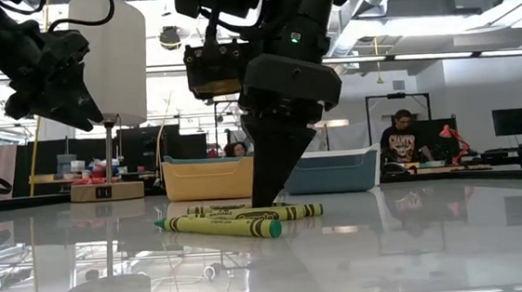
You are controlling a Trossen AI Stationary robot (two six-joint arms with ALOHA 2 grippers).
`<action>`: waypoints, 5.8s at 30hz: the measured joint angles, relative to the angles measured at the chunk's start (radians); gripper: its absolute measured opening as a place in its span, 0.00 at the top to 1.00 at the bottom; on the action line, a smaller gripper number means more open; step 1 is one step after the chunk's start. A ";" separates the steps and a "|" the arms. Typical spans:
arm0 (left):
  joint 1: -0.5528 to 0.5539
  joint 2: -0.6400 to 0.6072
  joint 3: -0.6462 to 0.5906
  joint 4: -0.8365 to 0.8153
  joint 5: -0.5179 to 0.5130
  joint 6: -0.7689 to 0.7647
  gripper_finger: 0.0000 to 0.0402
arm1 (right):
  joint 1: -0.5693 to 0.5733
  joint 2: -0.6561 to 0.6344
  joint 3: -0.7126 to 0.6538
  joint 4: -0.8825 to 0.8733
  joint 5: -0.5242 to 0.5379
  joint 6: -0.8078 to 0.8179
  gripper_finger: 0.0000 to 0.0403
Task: Sort crayons
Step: Put the green crayon into the white bin
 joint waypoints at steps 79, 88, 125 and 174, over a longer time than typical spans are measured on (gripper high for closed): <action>0.000 0.000 0.000 0.016 -0.104 -0.158 0.60 | -0.977 -0.468 -0.523 0.502 -0.205 -0.156 1.00; 0.000 0.000 0.000 0.016 -0.107 -0.158 0.60 | -0.966 -0.428 -0.536 0.522 -0.180 -0.118 0.98; 0.000 0.000 0.000 0.016 -0.072 -0.189 0.60 | -0.770 -0.392 -0.041 0.079 -0.110 -0.287 0.75; 0.000 0.000 0.000 0.042 0.023 0.072 0.60 | 0.088 -0.388 -0.302 0.134 0.088 0.306 0.75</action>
